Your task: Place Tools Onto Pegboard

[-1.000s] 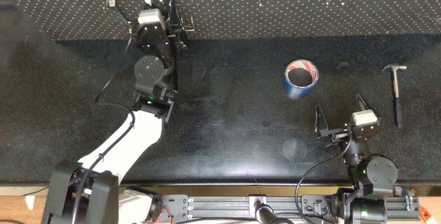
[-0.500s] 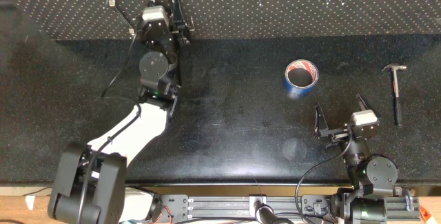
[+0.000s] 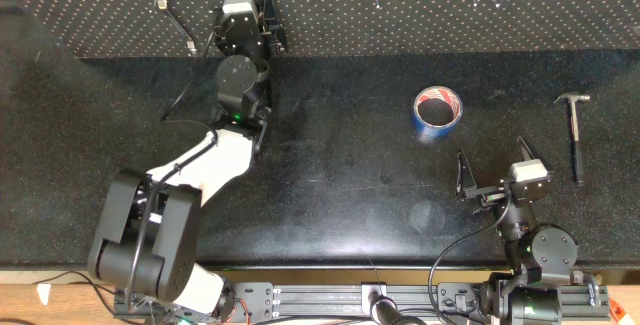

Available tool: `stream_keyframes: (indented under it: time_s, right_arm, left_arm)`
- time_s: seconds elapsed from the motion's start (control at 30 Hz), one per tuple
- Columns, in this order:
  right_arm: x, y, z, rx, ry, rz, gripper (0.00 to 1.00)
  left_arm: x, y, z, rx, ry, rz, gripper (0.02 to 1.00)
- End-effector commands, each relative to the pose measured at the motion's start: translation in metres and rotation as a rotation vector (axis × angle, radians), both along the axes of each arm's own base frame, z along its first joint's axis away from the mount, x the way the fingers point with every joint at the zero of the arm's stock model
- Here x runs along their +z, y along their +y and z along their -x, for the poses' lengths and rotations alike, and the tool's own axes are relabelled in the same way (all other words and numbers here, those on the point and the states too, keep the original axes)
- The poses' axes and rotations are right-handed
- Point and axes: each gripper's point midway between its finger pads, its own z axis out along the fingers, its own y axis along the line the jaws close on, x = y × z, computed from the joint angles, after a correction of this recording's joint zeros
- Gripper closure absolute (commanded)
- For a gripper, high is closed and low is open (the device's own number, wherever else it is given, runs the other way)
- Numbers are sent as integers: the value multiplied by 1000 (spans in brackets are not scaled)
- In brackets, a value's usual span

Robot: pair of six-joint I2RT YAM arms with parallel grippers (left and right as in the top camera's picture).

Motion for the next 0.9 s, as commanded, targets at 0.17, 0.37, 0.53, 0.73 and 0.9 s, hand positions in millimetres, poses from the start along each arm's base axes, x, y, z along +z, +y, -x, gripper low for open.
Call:
stream_keyframes:
  time_s: [0.17, 0.37, 0.53, 0.73, 0.9]
  right_arm:
    - [-1, 1, 0, 5, 3, -15, 5]
    - [-1, 1, 0, 5, 3, -15, 5]
    - [-1, 1, 0, 5, 3, -15, 5]
    - [-1, 1, 0, 5, 3, -15, 5]
    - [-1, 1, 0, 5, 3, -15, 5]
  left_arm:
    - [2, 6, -11, 9, 0, -11, 989]
    - [-7, 8, -12, 5, 38, -21, 989]
    - [-7, 7, -12, 1, 39, -22, 991]
    - [-7, 7, -12, 1, 40, -22, 917]
    - [-7, 7, -12, 1, 40, -22, 509]
